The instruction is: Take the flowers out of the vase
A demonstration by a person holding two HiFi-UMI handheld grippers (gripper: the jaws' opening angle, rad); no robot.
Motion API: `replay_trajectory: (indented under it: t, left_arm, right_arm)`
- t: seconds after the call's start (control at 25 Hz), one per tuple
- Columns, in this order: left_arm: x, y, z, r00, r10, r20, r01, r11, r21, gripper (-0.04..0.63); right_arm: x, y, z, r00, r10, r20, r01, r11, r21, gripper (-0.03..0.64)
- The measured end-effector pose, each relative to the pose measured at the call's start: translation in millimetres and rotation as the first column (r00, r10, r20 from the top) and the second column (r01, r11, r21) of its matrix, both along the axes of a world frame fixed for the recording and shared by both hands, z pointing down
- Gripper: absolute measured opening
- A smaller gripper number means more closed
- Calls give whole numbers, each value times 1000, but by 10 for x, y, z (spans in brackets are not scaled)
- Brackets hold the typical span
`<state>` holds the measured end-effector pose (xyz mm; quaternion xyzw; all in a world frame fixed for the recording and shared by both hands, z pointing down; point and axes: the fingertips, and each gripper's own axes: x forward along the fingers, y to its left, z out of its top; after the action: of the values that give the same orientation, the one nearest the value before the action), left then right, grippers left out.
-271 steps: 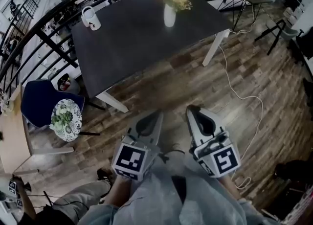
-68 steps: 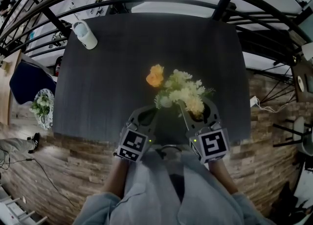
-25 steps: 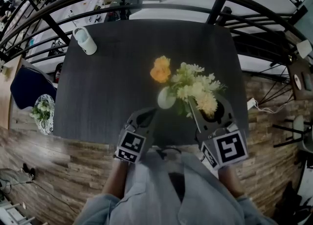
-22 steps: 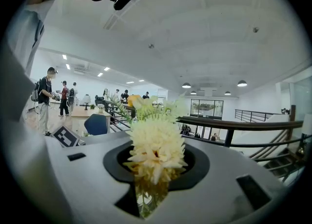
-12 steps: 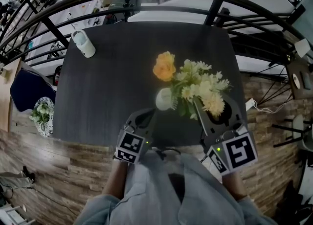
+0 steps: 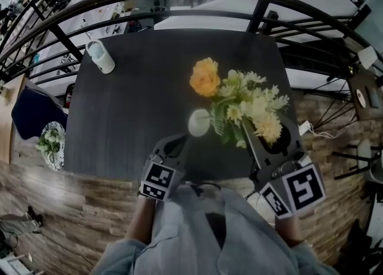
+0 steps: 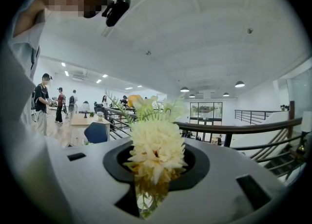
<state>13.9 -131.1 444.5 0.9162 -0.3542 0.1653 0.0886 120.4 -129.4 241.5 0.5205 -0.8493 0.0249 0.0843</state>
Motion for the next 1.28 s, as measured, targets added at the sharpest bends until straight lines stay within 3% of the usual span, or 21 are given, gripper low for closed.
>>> replay_trajectory:
  t: [0.6, 1.28]
  left_arm:
    - [118, -63, -14, 1000, -3, -2, 3, 1000, 1, 0]
    - [24, -104, 47, 1000, 12, -6, -12, 1000, 4, 0]
  right_arm:
    - [334, 44, -305, 998, 18, 56, -19, 1000, 13, 123]
    - [546, 63, -393, 994, 108, 13, -109, 993, 38, 123]
